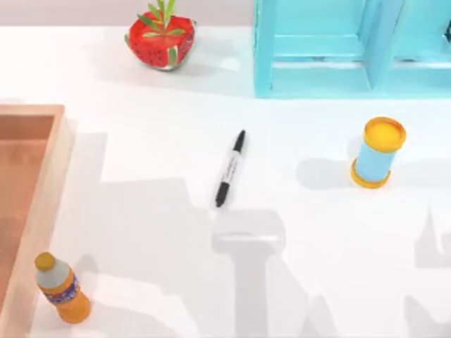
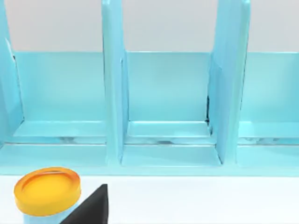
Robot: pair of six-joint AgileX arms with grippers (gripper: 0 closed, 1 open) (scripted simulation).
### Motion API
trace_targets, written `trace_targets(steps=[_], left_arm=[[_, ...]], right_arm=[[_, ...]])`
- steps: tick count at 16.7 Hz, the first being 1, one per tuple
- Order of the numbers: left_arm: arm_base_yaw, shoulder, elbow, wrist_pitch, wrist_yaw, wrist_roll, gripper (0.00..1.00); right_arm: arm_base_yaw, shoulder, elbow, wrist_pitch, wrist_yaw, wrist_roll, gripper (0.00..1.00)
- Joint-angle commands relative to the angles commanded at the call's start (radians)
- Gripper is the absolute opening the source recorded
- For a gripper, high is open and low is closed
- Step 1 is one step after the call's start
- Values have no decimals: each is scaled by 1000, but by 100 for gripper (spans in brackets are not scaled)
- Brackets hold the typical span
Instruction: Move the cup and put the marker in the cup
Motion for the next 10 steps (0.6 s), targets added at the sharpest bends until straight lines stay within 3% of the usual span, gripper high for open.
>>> trace_targets(steps=[10], left_arm=[[7,80,-262,345,0,8,100]], right_arm=[[0,0,0,0,0,0,100]])
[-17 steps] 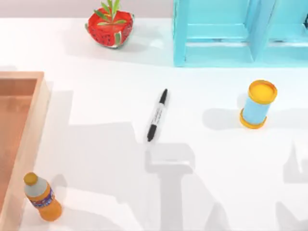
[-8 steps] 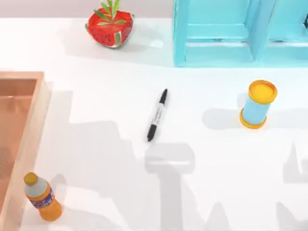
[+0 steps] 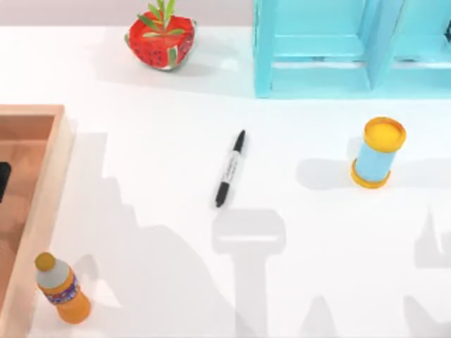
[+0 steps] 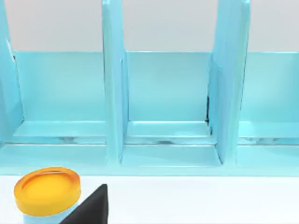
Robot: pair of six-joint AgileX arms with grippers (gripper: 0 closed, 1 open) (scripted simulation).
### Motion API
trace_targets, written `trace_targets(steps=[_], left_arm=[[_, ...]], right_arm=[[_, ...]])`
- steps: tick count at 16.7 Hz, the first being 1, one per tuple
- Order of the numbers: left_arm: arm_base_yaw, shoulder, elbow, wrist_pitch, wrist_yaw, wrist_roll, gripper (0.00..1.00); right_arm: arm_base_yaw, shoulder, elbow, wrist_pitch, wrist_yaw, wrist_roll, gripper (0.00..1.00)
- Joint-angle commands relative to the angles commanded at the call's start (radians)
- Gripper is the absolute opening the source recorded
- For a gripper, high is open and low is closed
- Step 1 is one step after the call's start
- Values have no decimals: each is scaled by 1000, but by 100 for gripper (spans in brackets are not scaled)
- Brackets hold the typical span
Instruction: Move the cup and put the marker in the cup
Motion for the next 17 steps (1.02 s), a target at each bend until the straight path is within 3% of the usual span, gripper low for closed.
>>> trace_targets(steps=[4,17], left_arm=[[0,1,-2,2,0,0,100],[0,1,-2,2,0,0,2]], right_arm=[[0,0,0,0,0,0,100],[0,0,0,0,0,0,100]])
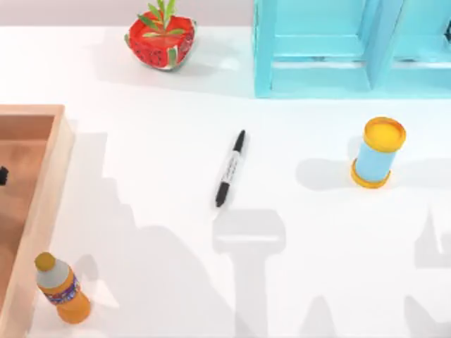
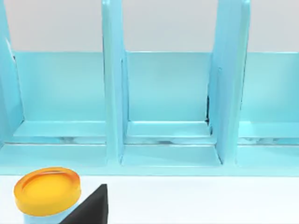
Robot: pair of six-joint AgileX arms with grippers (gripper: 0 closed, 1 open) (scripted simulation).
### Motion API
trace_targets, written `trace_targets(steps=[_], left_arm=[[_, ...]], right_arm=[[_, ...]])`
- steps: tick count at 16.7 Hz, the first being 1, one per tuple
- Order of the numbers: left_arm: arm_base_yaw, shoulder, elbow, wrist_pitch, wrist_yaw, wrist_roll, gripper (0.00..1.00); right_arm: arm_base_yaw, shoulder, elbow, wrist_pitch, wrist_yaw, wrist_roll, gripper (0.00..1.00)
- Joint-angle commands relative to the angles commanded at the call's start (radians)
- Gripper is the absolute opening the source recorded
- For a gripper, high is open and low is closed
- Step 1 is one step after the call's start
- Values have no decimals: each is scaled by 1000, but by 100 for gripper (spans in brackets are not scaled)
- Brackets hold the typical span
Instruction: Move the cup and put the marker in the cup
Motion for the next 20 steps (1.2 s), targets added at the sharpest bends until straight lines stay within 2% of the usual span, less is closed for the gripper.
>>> trace_targets(steps=[11,16,20], left_arm=[[-4,-4,12,-4,0,-9,0],[-40,-19,161,-70,-8,-143,0],[-164,-41,321,-241,-10,-288,0]], right_arm=[[0,0,0,0,0,0,100],[0,0,0,0,0,0,100],[0,0,0,0,0,0,100]])
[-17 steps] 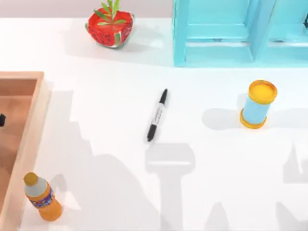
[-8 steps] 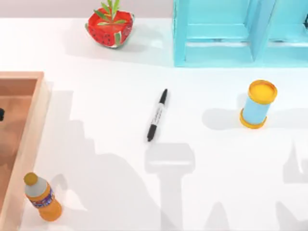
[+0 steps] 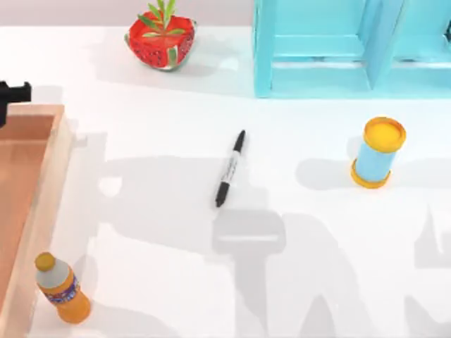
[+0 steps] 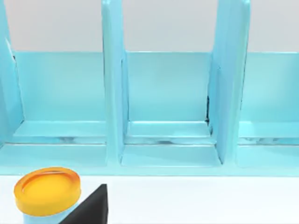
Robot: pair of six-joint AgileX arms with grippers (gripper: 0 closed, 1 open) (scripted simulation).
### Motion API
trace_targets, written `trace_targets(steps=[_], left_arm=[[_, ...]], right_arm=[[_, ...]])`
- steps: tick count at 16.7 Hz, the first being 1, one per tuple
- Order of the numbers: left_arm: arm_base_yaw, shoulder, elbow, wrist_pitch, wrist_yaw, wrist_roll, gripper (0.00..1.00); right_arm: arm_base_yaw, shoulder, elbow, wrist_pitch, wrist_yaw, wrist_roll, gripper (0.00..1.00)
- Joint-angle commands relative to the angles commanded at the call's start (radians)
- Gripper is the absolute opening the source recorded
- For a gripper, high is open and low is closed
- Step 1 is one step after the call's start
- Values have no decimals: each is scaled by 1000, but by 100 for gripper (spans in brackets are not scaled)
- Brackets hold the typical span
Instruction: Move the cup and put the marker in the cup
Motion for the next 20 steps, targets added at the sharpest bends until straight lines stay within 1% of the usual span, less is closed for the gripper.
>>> trace_targets(steps=[5,8,13,15,20], left_arm=[[-221,-41,135,-258,7,-138,0],[-298,-51,169,-338,11,-175,0],[-299,-46,167,-340,12,-175,0],[-315,-29,166,-324,12,-191,0],[-411,114,152,-149,12,-281,0]], right_arm=[[0,0,0,0,0,0,100],[0,0,0,0,0,0,100],[0,0,0,0,0,0,100],[0,0,0,0,0,0,100],[0,0,0,0,0,0,100]])
